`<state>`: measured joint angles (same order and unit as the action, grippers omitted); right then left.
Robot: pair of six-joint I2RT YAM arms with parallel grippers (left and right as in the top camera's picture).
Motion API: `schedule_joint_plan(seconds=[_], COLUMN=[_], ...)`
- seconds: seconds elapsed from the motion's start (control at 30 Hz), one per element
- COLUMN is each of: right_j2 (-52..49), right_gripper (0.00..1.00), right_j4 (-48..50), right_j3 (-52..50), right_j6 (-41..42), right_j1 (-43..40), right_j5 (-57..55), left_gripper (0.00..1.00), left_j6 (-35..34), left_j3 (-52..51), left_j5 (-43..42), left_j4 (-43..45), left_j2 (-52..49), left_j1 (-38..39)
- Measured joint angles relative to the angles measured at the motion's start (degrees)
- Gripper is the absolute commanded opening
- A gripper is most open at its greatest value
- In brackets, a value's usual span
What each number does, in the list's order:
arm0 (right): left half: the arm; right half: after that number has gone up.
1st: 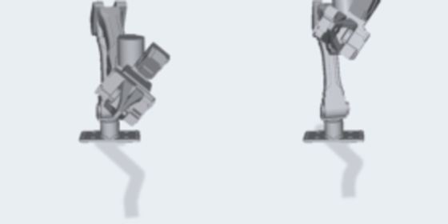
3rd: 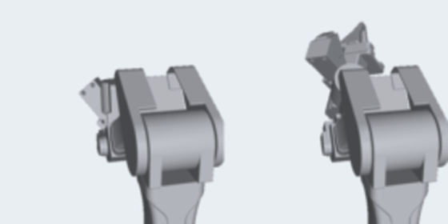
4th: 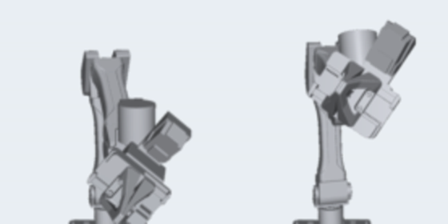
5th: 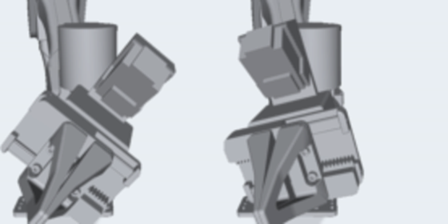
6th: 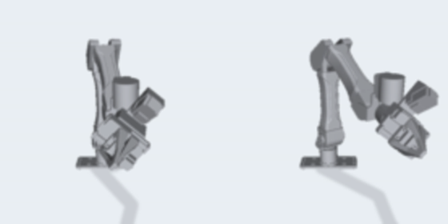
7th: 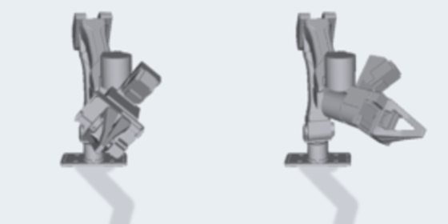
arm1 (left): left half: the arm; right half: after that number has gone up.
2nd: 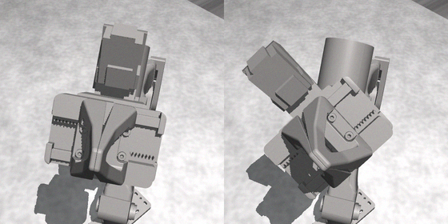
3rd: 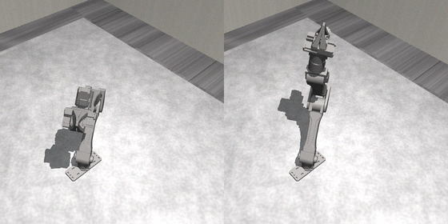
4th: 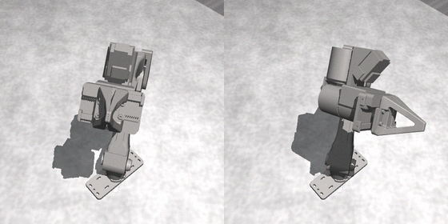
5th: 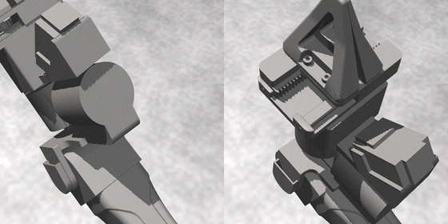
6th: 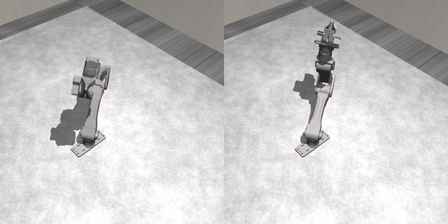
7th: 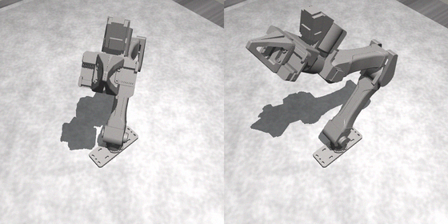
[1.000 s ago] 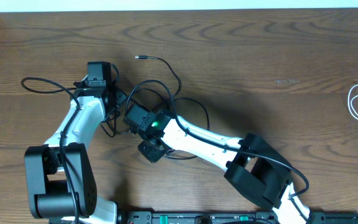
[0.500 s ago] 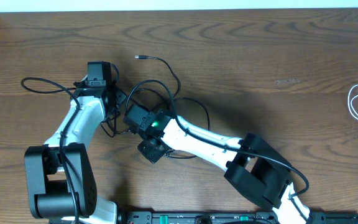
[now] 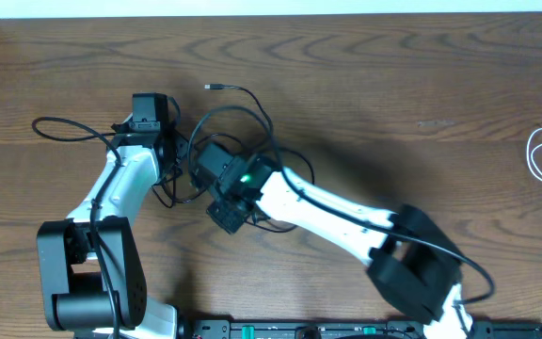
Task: Untangle cables
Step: 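Pull the black cable strand up and right with the right gripper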
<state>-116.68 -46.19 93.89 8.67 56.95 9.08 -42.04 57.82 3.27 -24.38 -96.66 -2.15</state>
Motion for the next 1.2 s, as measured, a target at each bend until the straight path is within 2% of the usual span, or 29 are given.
schedule_joint_plan(seconds=[0.3, 0.63, 0.8, 1.07, 1.2], right_j2=[12.4, 26.6, 31.8, 36.9, 38.5], right_gripper=[0.01, 0.01, 0.01, 0.01, 0.01], right_j4=[7.2, 9.0, 9.0, 9.1, 9.2], right_j3=[0.7, 0.9, 0.9, 0.9, 0.9], right_j6=[-2.4, -4.2, -5.0, -5.3, -5.0], right_j1=[-1.8, -2.0, -2.0, -2.4, -5.8], right_j5=[-5.5, -24.0, -37.9, -67.2, -80.5], left_gripper=[0.65, 0.65, 0.65, 0.65, 0.65], left_j6=[0.0, 0.0, 0.0, 0.0, 0.0], left_j3=[0.0, 0.0, 0.0, 0.0, 0.0], left_j5=[0.0, 0.0, 0.0, 0.0, 0.0], left_j4=[0.0, 0.0, 0.0, 0.0, 0.0], left_j2=[0.0, 0.0, 0.0, 0.0, 0.0], left_j1=[0.0, 0.0, 0.0, 0.0, 0.0])
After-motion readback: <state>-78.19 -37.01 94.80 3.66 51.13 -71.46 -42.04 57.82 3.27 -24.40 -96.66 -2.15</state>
